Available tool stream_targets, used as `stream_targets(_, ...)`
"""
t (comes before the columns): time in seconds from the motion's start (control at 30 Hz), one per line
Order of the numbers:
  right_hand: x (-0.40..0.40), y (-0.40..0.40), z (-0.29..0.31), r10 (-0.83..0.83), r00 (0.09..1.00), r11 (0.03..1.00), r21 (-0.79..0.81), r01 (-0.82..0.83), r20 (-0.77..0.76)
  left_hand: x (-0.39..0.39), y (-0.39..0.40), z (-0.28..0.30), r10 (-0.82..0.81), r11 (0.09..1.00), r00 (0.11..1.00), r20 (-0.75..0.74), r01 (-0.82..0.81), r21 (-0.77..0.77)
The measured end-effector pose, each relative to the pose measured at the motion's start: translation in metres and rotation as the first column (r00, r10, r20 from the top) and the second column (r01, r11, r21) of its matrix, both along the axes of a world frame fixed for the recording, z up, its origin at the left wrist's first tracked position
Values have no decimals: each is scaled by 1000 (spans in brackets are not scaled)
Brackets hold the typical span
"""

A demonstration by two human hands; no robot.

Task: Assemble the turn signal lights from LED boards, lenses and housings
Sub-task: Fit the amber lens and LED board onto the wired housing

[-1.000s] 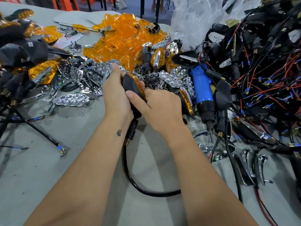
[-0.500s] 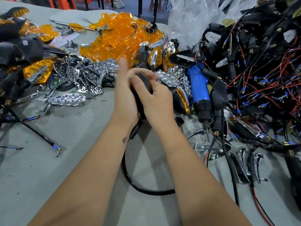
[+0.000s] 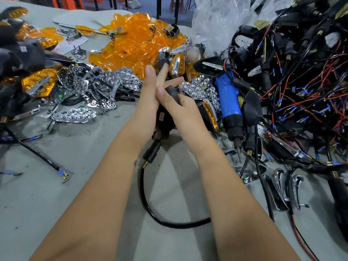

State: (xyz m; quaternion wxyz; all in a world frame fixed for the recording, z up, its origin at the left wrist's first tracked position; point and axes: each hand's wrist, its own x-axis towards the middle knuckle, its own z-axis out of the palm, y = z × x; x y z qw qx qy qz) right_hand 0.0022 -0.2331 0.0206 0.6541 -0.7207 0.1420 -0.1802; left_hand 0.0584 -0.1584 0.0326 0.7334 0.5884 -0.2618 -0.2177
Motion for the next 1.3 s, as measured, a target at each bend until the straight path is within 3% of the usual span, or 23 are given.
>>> stream_targets(0.1, 2, 3, -3, -46, 998, 999, 3, 46, 37, -4, 1, -6, -9, 999, 1000, -29, 8, -33)
stream_targets(0.2, 6, 8, -6, -86, 996, 993, -79, 86, 14, -4, 0, -9, 251, 967, 967, 46, -252, 21)
stream_targets(0.33, 6, 7, -4, -50, 998, 996, -68, 52, 31, -4, 1, -10, 465, 884, 855, 229, -462, -69)
stream_targets(0.6, 4, 6, -1, -15, 999, 1000, 16, 15, 43, -4, 2, -8, 474, 879, 830, 294, -465, -105)
stream_targets(0.8, 6, 11, -2, -41, 999, 995, -86, 43, 33, -3, 5, -7, 453, 890, 837, 309, -444, -101)
stream_targets(0.9, 5, 11, -1, 8, 1000, 995, -96, -10, -16, 1, 4, -14, 432, 901, 880, 200, -412, -133)
stream_targets(1.03, 4, 11, -3, 179, 983, 981, 84, -176, -39, 14, 2, -20, 391, 893, 894, -220, -426, -145)
stream_targets(1.2, 8, 14, -9, 45, 999, 987, -155, -45, -8, 20, 5, -26, 180, 893, 866, -467, -343, -292)
stream_targets(1.3, 9, 17, -13, -1, 999, 963, -269, 11, 38, 20, 6, -24, 171, 868, 821, -545, -387, -312)
